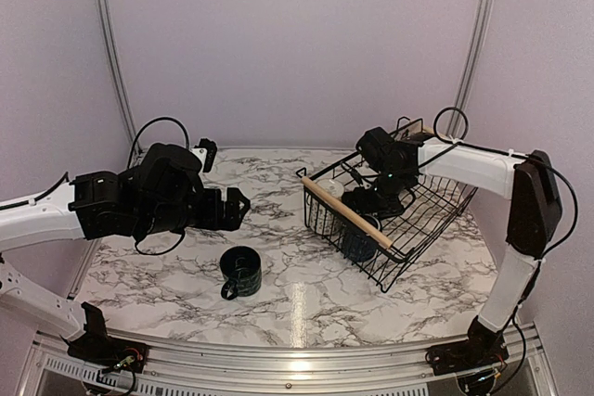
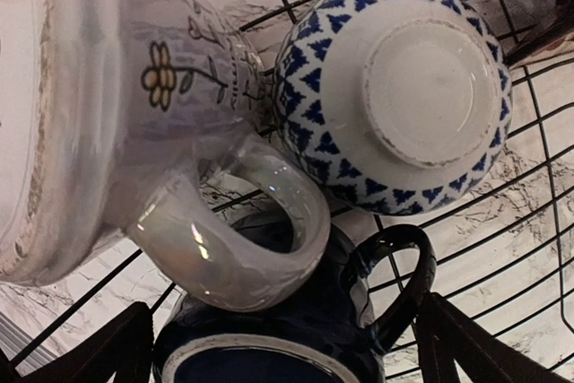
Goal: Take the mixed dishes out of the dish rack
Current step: Grab the cup from the dish rack.
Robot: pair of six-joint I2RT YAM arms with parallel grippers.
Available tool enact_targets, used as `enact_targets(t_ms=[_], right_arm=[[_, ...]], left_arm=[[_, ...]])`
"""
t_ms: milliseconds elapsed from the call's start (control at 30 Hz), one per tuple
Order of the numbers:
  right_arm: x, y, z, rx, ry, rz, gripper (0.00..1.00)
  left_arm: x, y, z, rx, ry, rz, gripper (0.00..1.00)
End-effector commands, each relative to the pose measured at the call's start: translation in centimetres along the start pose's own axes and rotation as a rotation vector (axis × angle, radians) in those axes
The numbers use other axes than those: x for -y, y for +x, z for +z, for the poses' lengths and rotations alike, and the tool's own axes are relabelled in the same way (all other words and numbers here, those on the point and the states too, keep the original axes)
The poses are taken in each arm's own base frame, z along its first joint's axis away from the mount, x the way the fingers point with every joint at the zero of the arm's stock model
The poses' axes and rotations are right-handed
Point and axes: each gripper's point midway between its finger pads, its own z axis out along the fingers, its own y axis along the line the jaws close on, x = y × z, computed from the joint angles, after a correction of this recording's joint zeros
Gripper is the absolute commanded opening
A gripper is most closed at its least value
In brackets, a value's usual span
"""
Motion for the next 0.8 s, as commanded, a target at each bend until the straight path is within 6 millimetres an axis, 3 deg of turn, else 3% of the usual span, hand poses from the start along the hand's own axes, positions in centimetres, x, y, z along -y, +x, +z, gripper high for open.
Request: enact_targets(t_ms=[0,167,767], right_arm=[[-0.1,1.6,0.8,-0.069,0.04,0.003,0.99],[1.7,2.3,0.8,-0.067,0.128,-0.001,0.98],[2.9,3.3,0.6,-0.008,0.155,-0.018,0.98]], left_arm=[[-0.2,0.1,0.3,-0.001,0.001,-0.001,0.99],[0.0,0.4,0.6,-0.011,0.006,-0.002,0.99],[1.0,0.4,0.6,-0.029,0.054,-0.025,0.99]])
